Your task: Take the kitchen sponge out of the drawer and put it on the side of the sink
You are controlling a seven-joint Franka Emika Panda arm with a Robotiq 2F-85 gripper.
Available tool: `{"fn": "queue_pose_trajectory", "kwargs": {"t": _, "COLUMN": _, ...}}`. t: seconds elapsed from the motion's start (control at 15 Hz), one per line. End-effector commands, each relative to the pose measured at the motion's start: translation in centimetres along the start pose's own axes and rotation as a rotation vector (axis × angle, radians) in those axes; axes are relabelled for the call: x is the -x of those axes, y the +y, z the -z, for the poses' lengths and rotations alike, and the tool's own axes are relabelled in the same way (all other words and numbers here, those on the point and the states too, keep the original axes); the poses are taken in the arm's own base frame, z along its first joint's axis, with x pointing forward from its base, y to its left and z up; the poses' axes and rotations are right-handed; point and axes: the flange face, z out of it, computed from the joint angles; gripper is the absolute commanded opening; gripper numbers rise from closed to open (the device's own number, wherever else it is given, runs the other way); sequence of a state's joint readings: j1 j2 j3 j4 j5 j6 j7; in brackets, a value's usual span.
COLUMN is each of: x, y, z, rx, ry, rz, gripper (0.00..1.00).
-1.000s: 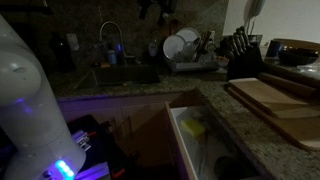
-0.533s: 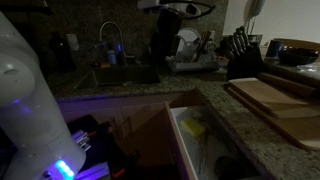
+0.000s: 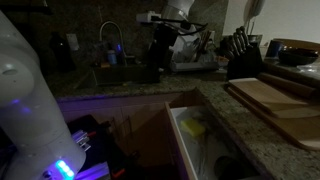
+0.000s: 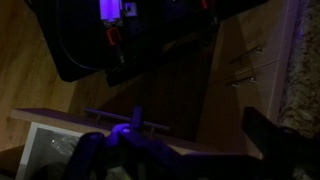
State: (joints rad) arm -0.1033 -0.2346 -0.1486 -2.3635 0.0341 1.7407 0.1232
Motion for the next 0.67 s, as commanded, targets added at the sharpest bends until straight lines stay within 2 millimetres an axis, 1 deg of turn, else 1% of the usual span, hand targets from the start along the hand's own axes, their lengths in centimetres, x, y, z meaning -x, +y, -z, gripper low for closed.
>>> {"fn": "queue_pose_trajectory", "kwargs": {"t": 0.0, "x": -2.5, "y": 1.9, "z": -1.7, "rx": 0.023, "ry": 0.061, "rz": -0.180, "gripper": 1.00}}
{"fn": "queue_pose_trajectory", "kwargs": {"t": 0.13, "x": -4.2, "y": 5.0, "z": -4.4, "rx": 0.030, "ry": 0.119, "rz": -0.285, "gripper": 1.00}}
{"fn": "queue_pose_trajectory", "kwargs": {"t": 0.4, "x": -6.5, "y": 11.2, "z": -9.4, "rx": 0.031, "ry": 0.195, "rz": -0.510, "gripper": 1.00}}
{"fn": "queue_pose_trajectory", "kwargs": {"t": 0.47, "x": -6.8, "y": 12.2, "z": -10.3, "rx": 0.021, "ry": 0.190, "rz": -0.574, "gripper": 1.00}}
{"fn": "queue_pose_trajectory", "kwargs": {"t": 0.6, "x": -6.3, "y": 12.6, "z": -10.2, "rx": -0.033, "ry": 0.139, "rz": -0.687, "gripper": 1.00}}
